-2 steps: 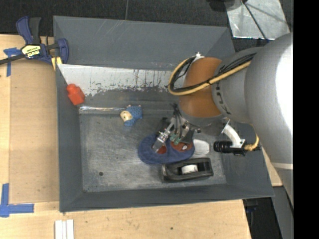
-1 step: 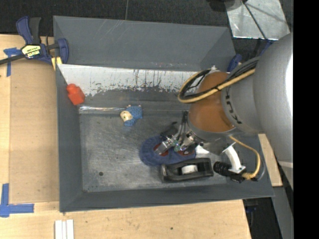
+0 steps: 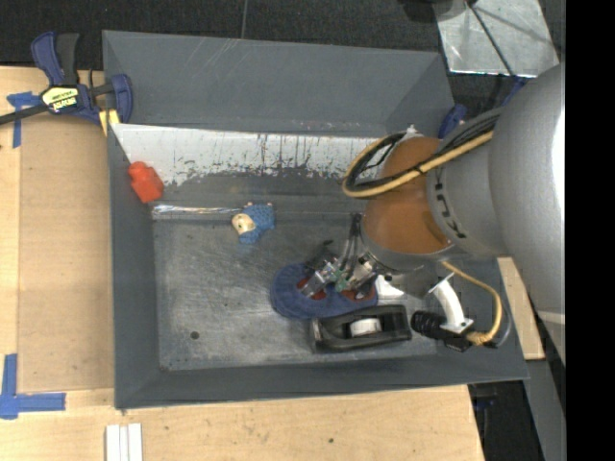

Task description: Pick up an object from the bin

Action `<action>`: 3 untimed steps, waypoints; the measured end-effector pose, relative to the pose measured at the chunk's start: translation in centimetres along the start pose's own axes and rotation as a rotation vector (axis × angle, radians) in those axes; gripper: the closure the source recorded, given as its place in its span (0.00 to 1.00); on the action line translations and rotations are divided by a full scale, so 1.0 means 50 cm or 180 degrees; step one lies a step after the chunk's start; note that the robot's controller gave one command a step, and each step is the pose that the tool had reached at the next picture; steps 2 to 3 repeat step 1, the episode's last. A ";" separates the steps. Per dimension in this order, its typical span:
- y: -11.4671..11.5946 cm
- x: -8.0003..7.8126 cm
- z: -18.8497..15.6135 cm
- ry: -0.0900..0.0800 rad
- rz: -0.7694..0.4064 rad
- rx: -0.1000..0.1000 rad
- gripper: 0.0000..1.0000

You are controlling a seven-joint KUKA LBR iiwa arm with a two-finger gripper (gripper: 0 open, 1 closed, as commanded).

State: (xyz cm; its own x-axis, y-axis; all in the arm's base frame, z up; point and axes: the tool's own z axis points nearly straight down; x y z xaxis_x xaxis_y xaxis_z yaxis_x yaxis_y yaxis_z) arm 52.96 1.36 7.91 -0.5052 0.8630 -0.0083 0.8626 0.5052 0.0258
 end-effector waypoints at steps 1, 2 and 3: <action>0.010 -0.009 -0.021 -0.0021 -0.0007 0.0025 1.00; 0.010 -0.009 -0.021 -0.0021 -0.0007 0.0025 1.00; 0.010 -0.009 -0.021 -0.0021 -0.0007 0.0025 1.00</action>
Offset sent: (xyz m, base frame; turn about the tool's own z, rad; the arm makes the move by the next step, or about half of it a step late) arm 0.0001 -0.0001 0.0065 -0.0001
